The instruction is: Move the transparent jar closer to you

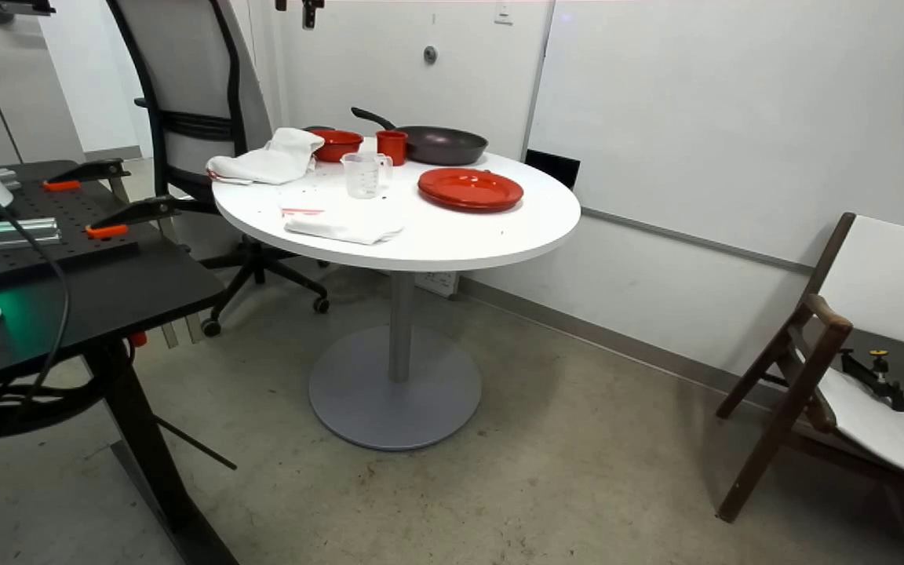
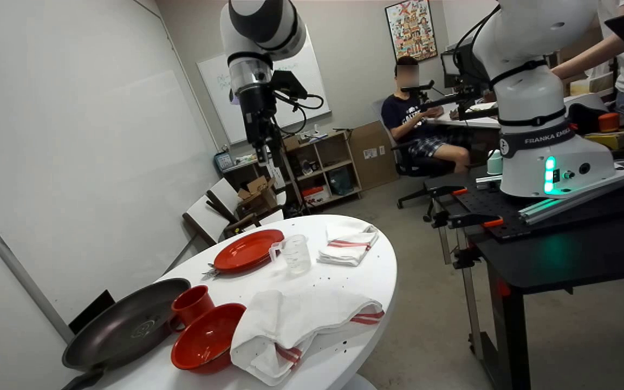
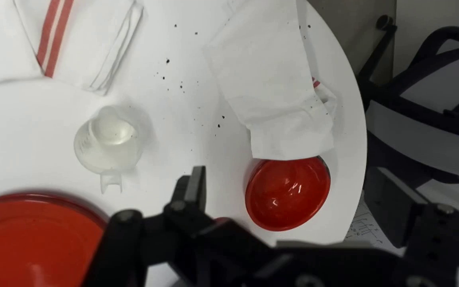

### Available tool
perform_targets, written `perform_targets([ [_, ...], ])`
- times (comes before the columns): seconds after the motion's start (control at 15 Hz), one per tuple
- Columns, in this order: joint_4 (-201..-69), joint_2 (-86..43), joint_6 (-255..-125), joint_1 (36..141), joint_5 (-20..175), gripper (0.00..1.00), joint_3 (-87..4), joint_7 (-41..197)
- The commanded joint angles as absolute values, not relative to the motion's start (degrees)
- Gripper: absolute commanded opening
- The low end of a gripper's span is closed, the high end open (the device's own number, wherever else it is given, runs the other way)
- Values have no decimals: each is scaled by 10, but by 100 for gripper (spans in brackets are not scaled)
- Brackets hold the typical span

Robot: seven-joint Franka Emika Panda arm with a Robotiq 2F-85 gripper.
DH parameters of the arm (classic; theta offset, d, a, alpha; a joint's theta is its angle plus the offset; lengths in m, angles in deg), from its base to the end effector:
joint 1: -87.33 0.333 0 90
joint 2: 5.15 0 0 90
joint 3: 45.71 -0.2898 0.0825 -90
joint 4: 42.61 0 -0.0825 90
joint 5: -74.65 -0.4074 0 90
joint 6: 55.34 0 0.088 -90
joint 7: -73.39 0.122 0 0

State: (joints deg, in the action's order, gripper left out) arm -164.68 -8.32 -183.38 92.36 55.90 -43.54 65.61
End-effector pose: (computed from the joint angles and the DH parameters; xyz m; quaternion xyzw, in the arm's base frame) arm 0.5725 0.0421 0.3344 -0.9912 0.0053 -0.0298 0.1285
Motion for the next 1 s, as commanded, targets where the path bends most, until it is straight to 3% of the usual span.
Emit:
perform_targets([
  [0.0,-1540,-174,-1820,898,559,100,-450,635],
  [0.93,-1340,-375,-1833,851,662,100,-462,615],
])
